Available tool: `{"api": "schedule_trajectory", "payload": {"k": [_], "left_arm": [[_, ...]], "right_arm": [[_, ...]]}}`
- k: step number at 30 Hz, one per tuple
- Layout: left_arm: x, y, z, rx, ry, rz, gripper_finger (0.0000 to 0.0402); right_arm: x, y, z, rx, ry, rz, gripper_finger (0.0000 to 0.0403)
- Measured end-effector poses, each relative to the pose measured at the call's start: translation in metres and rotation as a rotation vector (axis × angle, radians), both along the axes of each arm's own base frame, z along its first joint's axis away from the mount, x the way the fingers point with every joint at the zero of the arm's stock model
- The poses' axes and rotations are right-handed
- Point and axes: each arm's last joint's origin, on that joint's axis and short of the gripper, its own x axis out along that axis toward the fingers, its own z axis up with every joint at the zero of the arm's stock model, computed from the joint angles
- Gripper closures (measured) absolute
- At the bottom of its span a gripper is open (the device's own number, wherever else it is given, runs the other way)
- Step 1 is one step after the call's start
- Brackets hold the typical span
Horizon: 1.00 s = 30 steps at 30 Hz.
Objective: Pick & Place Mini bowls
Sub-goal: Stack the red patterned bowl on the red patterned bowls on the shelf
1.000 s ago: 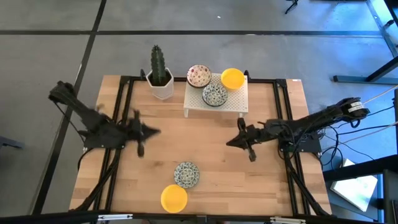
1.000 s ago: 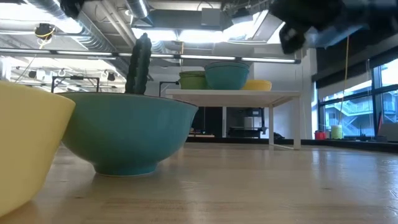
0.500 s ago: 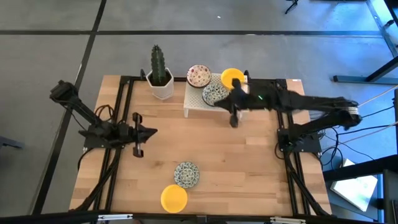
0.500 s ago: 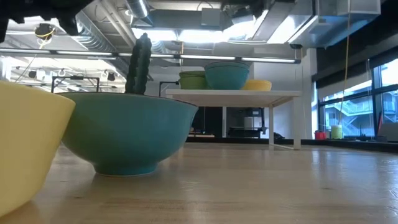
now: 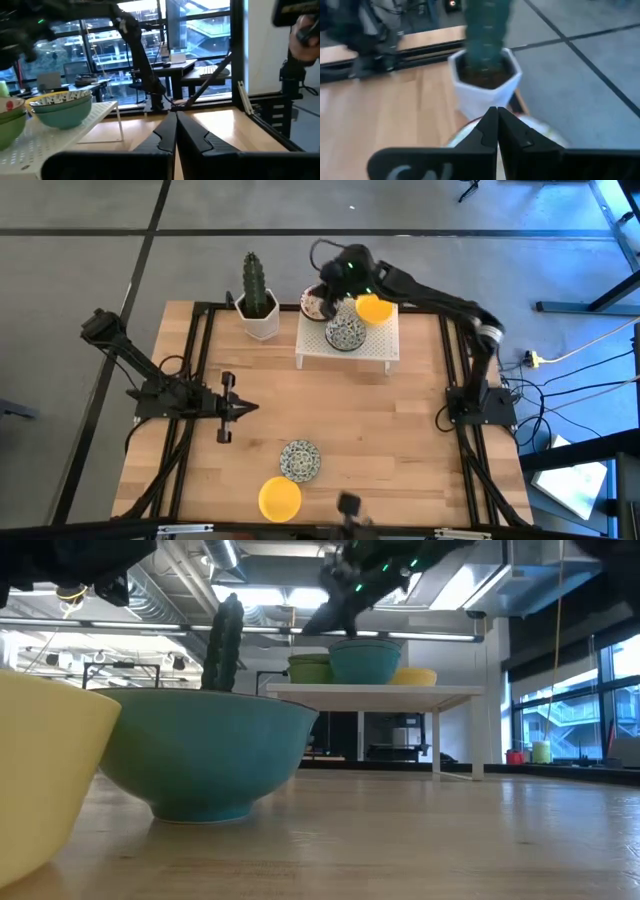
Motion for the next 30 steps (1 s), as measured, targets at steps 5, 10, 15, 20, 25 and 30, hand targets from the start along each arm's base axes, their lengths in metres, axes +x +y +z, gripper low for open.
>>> {"api": "schedule_trajectory", "payload": {"k": [5, 10, 15, 20, 25, 30], "left_arm": [[0.0, 0.0, 0.0, 0.004, 0.0, 0.002, 0.0397], [0.0, 0.0, 0.0, -0.001, -0.001, 0.0, 0.0397], [0.0, 0.0, 0.0, -0.017, -0.002, -0.004, 0.04], [0.0, 0.0, -0.001, -0.058, 0.002, -0.016, 0.0397], [0.0, -0.001, -0.002, -0.092, 0.01, -0.04, 0.0394], [0.0, -0.002, -0.002, -0.119, 0.01, -0.082, 0.0398]], "right_arm": [[0.025, -0.036, -0.02, 0.032, 0.057, -0.041, 0.0395], [0.034, -0.047, -0.024, -0.002, 0.074, -0.086, 0.0394], [0.034, -0.046, -0.024, -0.019, 0.087, -0.079, 0.0394], [0.02, -0.032, 0.006, -0.097, 0.083, -0.1, 0.0397], [0.004, -0.012, 0.034, -0.138, 0.079, -0.074, 0.0398], [-0.016, 0.005, 0.039, -0.133, 0.228, 0.005, 0.04]]}}
